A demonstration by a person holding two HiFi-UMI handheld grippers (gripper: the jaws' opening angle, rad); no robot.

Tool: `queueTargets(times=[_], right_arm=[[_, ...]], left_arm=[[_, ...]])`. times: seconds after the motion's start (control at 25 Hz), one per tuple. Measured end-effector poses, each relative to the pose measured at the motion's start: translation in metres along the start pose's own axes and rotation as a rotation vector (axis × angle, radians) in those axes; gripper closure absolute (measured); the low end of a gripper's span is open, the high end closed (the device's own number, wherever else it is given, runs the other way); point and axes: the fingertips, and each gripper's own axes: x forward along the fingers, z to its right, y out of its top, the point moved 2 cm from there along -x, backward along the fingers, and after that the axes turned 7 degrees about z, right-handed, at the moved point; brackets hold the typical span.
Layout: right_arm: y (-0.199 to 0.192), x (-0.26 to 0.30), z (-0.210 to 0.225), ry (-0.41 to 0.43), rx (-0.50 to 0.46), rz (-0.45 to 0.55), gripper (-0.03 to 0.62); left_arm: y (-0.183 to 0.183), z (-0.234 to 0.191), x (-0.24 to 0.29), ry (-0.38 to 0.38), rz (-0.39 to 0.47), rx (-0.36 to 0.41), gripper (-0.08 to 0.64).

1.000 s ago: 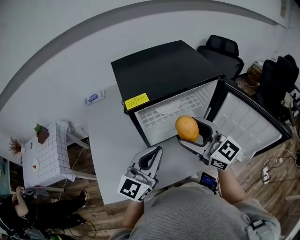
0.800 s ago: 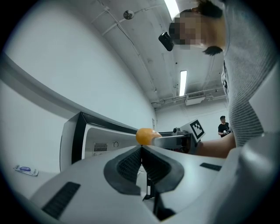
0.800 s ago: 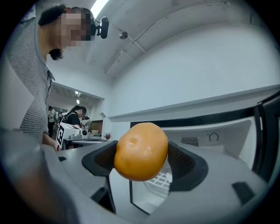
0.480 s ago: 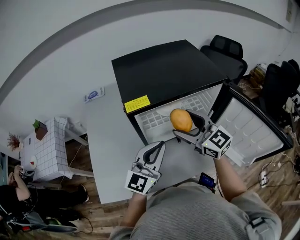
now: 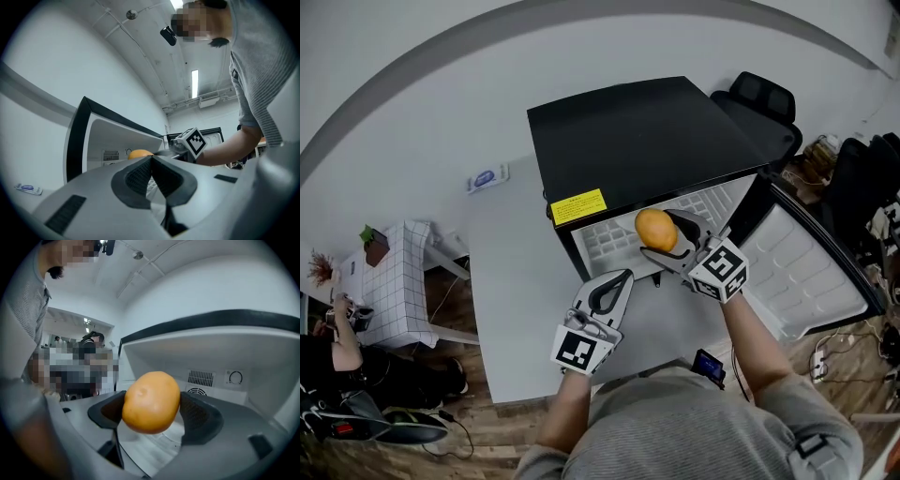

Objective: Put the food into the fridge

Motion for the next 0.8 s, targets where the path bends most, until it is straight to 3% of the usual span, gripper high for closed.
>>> queueTargets(times=[0.2, 0.44, 0.8], right_arm=[[-0.022, 0.023, 0.023, -0.017, -0.03, -0.092, 0.235], [-0.054, 0.041, 0.044, -0.14, -0.052, -0.185, 0.235], [-0.082, 0.058, 0.067, -0.264, 0.02, -0.275, 0.235]], left_arm=[[-0.006, -0.004, 0.003, 0.017, -0.005, 0.018, 0.549], [-0.017, -0.015, 0.009, 0.08, -0.012, 0.034, 0.549], [-0.023, -0.017, 0.017, 0.102, -0.018, 0.022, 0.549]])
